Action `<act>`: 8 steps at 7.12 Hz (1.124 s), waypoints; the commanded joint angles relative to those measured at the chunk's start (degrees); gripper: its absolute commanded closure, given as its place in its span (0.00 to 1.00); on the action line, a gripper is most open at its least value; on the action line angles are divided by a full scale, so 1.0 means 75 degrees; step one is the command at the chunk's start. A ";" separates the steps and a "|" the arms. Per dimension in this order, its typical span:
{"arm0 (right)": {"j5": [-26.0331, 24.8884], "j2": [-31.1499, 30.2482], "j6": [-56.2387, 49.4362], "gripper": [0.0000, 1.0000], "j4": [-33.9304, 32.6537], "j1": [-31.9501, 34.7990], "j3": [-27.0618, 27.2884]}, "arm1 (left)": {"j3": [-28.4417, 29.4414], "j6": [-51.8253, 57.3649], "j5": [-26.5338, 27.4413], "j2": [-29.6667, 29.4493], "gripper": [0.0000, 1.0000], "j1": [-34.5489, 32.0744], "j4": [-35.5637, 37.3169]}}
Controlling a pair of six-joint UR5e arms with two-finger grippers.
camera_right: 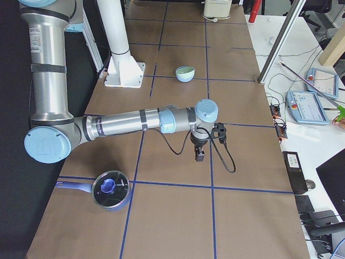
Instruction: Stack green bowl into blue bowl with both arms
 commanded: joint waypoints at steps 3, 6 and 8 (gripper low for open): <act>0.0157 -0.0676 -0.1336 0.00 0.1073 0.1087 -0.1235 | -0.0010 0.0003 0.0019 0.0031 0.00 -0.0007 -0.0004; 0.0402 -0.0630 -0.1808 0.00 0.0969 0.1452 -0.1284 | -0.0010 0.0003 0.0007 0.0031 0.00 -0.0007 -0.0004; 0.0403 -0.0595 -0.1645 0.00 0.0736 0.1464 -0.1226 | -0.0010 0.0003 0.0007 0.0031 0.00 -0.0007 -0.0016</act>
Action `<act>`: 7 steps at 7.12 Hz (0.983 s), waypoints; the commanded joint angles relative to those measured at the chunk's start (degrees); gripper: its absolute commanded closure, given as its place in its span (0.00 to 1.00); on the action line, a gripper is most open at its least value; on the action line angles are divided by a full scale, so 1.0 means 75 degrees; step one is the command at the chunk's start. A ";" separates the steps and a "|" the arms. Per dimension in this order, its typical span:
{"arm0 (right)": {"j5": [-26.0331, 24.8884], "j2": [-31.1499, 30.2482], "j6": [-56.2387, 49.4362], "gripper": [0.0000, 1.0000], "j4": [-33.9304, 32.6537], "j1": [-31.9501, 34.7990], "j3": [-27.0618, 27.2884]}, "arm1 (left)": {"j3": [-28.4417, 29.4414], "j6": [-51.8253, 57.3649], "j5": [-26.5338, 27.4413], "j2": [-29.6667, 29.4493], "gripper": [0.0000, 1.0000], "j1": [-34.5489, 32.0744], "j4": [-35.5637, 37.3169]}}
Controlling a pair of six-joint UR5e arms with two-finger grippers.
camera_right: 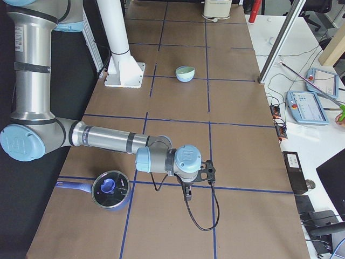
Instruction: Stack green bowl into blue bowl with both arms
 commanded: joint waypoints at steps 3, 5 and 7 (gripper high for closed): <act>-0.0053 0.0022 0.0120 0.00 -0.0231 0.0084 0.0167 | 0.0000 0.0000 -0.0013 0.0002 0.00 -0.0001 -0.0021; -0.0054 0.0022 0.0120 0.00 -0.0231 0.0084 0.0167 | 0.0000 0.0000 -0.0002 -0.0021 0.00 -0.0001 -0.0021; -0.0065 0.0022 0.0120 0.00 -0.0231 0.0084 0.0167 | 0.0000 -0.0012 -0.0002 -0.0033 0.00 -0.0001 -0.0021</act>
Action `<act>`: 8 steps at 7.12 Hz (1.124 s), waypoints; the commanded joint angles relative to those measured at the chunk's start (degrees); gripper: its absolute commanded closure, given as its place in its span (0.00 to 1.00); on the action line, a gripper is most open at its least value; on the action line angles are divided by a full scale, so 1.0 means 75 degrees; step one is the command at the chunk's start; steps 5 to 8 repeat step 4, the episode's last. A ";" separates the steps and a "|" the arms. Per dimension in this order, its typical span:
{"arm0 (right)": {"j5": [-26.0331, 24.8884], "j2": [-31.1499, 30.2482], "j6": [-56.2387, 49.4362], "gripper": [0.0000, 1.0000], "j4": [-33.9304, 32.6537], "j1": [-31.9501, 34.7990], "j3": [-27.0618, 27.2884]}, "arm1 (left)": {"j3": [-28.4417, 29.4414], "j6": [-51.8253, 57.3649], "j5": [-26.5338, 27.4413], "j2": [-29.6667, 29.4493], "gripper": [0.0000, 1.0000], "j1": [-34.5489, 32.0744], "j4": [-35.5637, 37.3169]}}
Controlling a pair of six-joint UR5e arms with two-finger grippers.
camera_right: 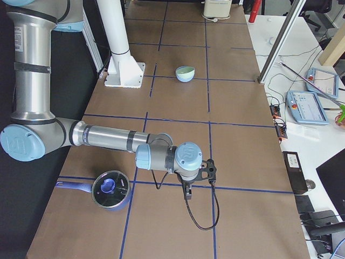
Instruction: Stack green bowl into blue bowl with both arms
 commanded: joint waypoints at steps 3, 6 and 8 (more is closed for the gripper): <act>-0.0016 0.0046 0.0000 0.00 0.0011 0.0012 0.0013 | 0.0012 -0.0004 0.0001 -0.0006 0.00 0.0000 0.0000; -0.0016 0.0047 0.0000 0.00 0.0011 0.0012 0.0013 | 0.0000 -0.0004 0.0001 -0.0006 0.00 0.0000 0.0000; -0.0016 0.0047 0.0000 0.00 0.0011 0.0012 0.0013 | 0.0000 -0.0004 0.0001 -0.0006 0.00 0.0000 0.0000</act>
